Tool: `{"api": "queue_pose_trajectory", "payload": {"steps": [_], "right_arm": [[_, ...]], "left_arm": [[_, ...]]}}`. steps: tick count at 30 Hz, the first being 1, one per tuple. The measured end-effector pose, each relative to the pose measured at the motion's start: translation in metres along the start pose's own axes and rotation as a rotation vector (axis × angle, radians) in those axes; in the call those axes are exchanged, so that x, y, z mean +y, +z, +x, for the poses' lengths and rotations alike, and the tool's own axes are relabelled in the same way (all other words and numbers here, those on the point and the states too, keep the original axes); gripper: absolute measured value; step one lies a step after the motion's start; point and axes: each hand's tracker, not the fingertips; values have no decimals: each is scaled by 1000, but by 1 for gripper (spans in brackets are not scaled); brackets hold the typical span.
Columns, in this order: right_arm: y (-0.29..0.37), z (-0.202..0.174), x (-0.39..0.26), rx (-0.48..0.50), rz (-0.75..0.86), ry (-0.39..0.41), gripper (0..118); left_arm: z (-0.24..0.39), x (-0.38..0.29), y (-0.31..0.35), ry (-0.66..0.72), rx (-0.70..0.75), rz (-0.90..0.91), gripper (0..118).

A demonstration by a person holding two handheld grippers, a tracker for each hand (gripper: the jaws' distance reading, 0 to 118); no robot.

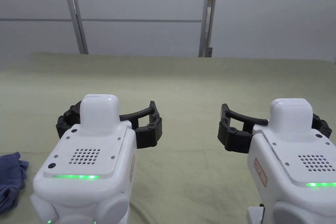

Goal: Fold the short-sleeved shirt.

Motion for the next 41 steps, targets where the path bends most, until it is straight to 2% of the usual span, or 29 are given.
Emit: {"api": "queue_pose_trajectory", "payload": {"steps": [5, 7, 10, 12, 15, 17, 18, 20, 22, 24, 25, 27, 32, 36, 37, 38, 39, 41], "right_arm": [[-36, 2, -21, 122, -249, -52, 118], [-54, 5, -35, 198, -377, -134, 118], [-79, 5, -57, 157, -571, -206, 118], [-94, 4, -75, 99, -638, -203, 118], [-118, -2, -101, -10, -764, -102, 118], [-135, -5, -119, -37, -830, -51, 118], [-143, -3, -128, -23, -816, -68, 118], [-155, 2, -141, 18, -786, -159, 118], [-171, 6, -152, 6, -779, -214, 118], [-184, 7, -160, -17, -715, -195, 118], [-194, 3, -163, -71, -713, -139, 118], [-212, -3, -170, -98, -724, -81, 118], [-258, -8, -190, -29, -805, -75, 118], [-275, -14, -229, -67, -822, -35, 118], [-276, -16, -243, -69, -834, -30, 118], [-265, -17, -239, -79, -720, -29, 118], [-264, -18, -229, -72, -770, -29, 118], [-272, -15, -233, -65, -781, -40, 118]], "left_arm": [[4, -25, -41, -36, 18, -275, 118], [5, -43, -61, -70, 25, -427, 118], [4, -71, -77, -44, -17, -504, 118], [3, -89, -84, -5, -29, -550, 118], [2, -112, -104, 24, -18, -626, 118], [3, -125, -118, 21, -4, -678, 118], [3, -131, -127, 18, 4, -701, 118], [4, -141, -142, 23, 10, -720, 118], [5, -150, -161, 32, 12, -742, 118], [6, -157, -179, 41, 19, -764, 118], [7, -160, -189, 45, 22, -777, 118], [11, -167, -206, 50, 24, -789, 118], [23, -192, -250, 36, 45, -816, 118], [32, -238, -267, -4, 70, -875, 118], [33, -240, -256, 4, 71, -717, 118], [33, -238, -246, -5, 69, -723, 118], [33, -233, -254, 3, 75, -781, 118], [30, -232, -252, 14, 64, -774, 118]]}}
